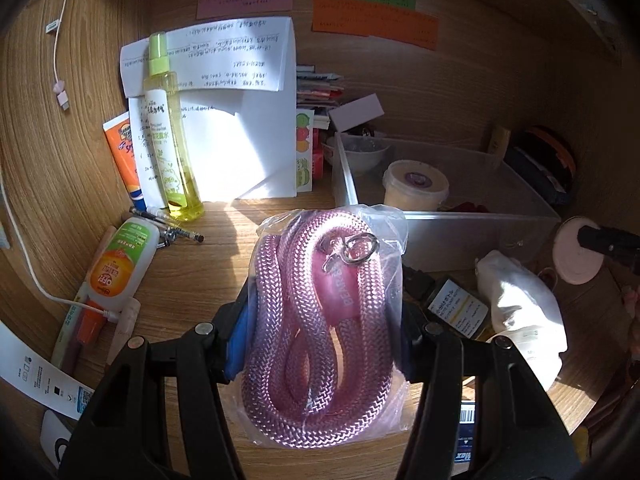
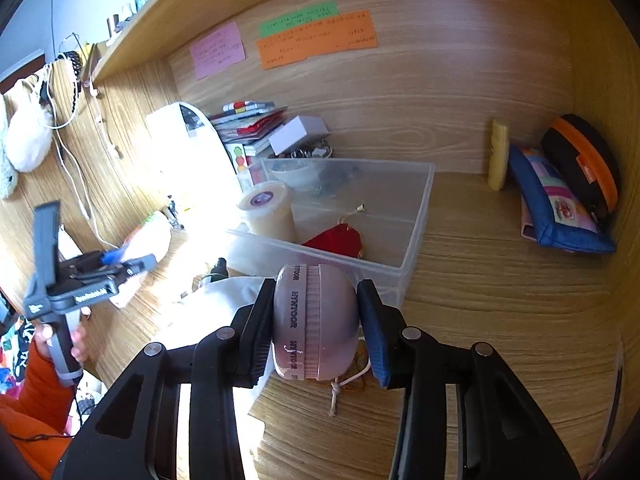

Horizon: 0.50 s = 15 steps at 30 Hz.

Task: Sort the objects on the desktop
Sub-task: 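Carry the rope bag with left tool while right tool carries pink case to bin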

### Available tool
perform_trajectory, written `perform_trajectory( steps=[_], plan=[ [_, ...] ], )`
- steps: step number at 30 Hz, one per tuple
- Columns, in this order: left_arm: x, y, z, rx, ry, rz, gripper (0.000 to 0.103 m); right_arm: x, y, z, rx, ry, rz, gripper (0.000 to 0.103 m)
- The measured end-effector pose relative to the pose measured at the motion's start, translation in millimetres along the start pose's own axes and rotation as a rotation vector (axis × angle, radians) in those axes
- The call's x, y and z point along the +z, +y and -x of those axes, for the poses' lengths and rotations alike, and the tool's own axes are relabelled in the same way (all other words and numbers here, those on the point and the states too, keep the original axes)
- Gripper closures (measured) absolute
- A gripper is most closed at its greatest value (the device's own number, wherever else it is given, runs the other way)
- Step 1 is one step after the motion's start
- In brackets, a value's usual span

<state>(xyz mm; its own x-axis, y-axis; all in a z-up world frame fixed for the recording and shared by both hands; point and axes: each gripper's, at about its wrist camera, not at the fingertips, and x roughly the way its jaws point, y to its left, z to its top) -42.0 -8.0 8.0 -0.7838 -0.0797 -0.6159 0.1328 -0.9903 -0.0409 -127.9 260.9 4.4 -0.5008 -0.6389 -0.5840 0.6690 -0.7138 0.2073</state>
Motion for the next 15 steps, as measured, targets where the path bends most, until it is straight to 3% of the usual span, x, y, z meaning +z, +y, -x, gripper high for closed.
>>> perform_trajectory(
  steps=[15],
  plan=[
    [50.8,-33.7,10.6,-0.087,-0.126,-0.053,0.046,17.8,-8.3,10.6,-0.068,-0.055,-0.006,0.066]
  ],
)
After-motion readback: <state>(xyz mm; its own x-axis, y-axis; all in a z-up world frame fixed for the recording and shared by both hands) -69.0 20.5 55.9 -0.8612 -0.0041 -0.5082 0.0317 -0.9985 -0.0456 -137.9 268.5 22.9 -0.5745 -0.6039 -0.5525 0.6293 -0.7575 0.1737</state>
